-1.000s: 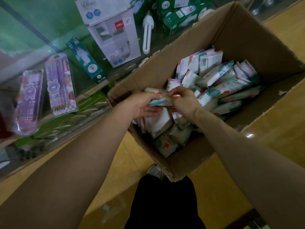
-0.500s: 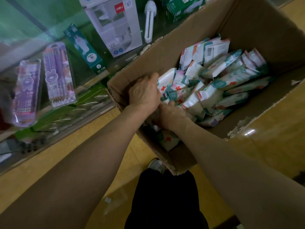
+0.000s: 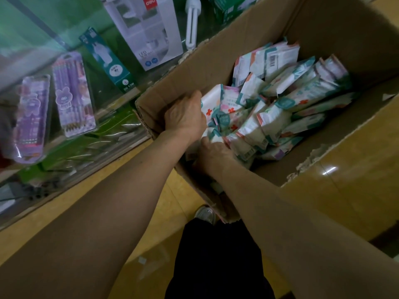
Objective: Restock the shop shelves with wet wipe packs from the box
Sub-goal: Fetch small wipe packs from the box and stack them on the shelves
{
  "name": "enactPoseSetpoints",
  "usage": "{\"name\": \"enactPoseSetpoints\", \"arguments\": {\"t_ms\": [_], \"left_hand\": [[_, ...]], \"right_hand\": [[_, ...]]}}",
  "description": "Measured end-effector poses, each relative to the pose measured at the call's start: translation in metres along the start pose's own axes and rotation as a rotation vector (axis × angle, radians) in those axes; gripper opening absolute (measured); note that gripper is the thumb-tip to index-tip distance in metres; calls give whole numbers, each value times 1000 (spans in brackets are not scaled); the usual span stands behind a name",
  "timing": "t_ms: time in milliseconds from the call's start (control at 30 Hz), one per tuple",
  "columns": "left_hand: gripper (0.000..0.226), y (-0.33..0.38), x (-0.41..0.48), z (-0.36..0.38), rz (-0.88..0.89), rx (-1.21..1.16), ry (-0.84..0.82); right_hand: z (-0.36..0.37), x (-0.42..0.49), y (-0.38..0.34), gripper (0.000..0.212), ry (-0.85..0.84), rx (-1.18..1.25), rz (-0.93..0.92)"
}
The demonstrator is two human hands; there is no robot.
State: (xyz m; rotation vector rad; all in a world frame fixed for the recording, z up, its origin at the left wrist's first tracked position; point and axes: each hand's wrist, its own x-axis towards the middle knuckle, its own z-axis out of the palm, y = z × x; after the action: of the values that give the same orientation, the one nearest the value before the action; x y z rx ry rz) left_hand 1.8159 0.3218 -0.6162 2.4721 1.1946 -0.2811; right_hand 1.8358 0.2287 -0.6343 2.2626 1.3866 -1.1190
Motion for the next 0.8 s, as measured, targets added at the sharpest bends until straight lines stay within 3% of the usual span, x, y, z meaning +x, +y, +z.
{"name": "enactPoseSetpoints", "arguments": {"t_ms": [100, 233, 400, 567, 700, 800], "left_hand": [[35, 0, 0, -2, -13, 7, -23], [39, 4, -3, -13, -56, -39, -74], [36, 18, -18, -39, -122, -153, -97], [33, 28, -35, -49, -165, -212, -142], [35, 20, -35, -50, -120, -75, -55], [34, 9, -35, -41, -112, -58, -80]], "right_hand": [[-15, -1, 7, 52, 6, 302, 126], [-34, -5, 27, 20, 89, 812, 324], [-42, -23, 31, 36, 279, 1122, 369], [-61, -36, 24, 34, 371, 992, 333], [-58, -34, 33, 43, 266, 639, 270], [-40, -23, 29, 55, 130, 417, 154]]}}
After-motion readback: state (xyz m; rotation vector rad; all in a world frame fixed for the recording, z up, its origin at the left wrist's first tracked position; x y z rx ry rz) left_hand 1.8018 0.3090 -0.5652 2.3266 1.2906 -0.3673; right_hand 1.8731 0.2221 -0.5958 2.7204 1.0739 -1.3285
